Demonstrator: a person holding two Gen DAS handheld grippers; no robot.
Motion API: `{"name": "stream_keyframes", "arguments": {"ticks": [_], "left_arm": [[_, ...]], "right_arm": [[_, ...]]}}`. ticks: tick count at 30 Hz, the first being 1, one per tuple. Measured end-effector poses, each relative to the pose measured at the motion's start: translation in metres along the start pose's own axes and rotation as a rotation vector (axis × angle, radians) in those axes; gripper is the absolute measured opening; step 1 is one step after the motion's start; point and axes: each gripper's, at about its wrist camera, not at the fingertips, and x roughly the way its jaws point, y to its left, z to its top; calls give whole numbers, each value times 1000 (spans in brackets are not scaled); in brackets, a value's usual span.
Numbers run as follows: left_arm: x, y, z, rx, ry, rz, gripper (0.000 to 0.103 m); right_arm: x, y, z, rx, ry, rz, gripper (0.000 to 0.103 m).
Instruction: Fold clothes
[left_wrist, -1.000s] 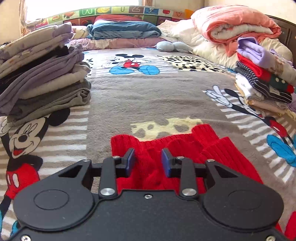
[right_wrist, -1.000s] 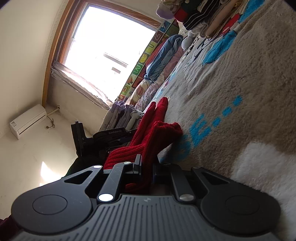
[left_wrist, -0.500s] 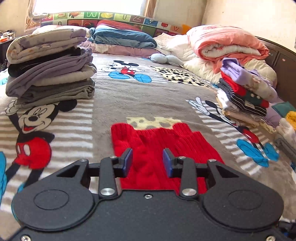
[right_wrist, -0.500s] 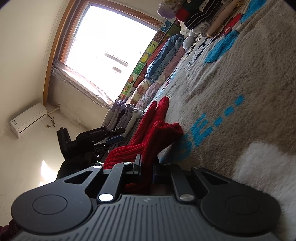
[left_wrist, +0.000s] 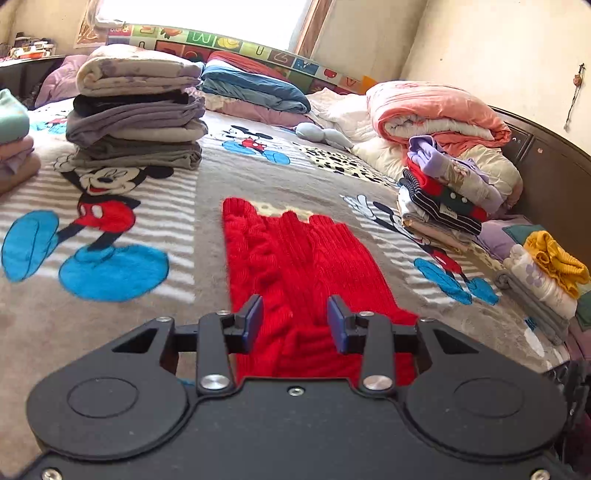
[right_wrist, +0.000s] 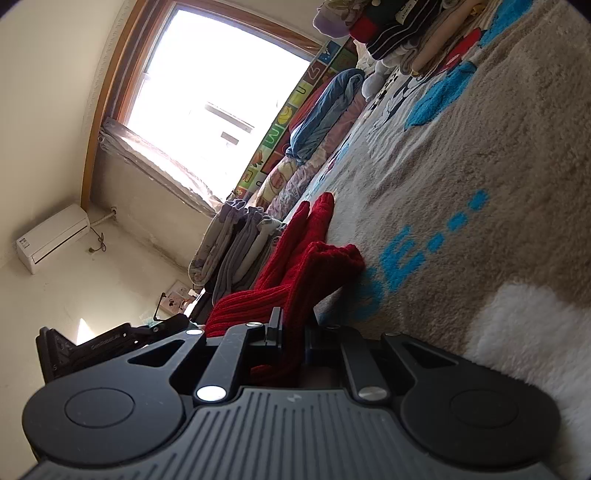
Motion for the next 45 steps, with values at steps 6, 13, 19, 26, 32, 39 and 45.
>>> {"name": "stream_keyframes", "arguments": {"ticks": [6,13,19,26,32,39,45], "left_arm": [[10,-17,-38,104,96,24,36],[-4,-21,-61,57,105,-33,48],[-30,-27,-49,64,-30,-114,49],[-20,-22,-47,64,-8,-97,50],[0,-30,-58,142,140,-103,62],[-27,-7,-39,52,-51,-140,61],[8,-30,-59,201,161,-118,62]], "right_arm": [[2,1,3,31,6,-15,12],[-8,6,8,85,-35,5,15],[-13,31,28,16,-45,60,13],[-16,64,49,-33,-48,75,11],[-14,78,58,-45,-42,46,11],[-14,43,57,17,-8,-87,11],[-7,54,62,8,6,-93,11]]}}
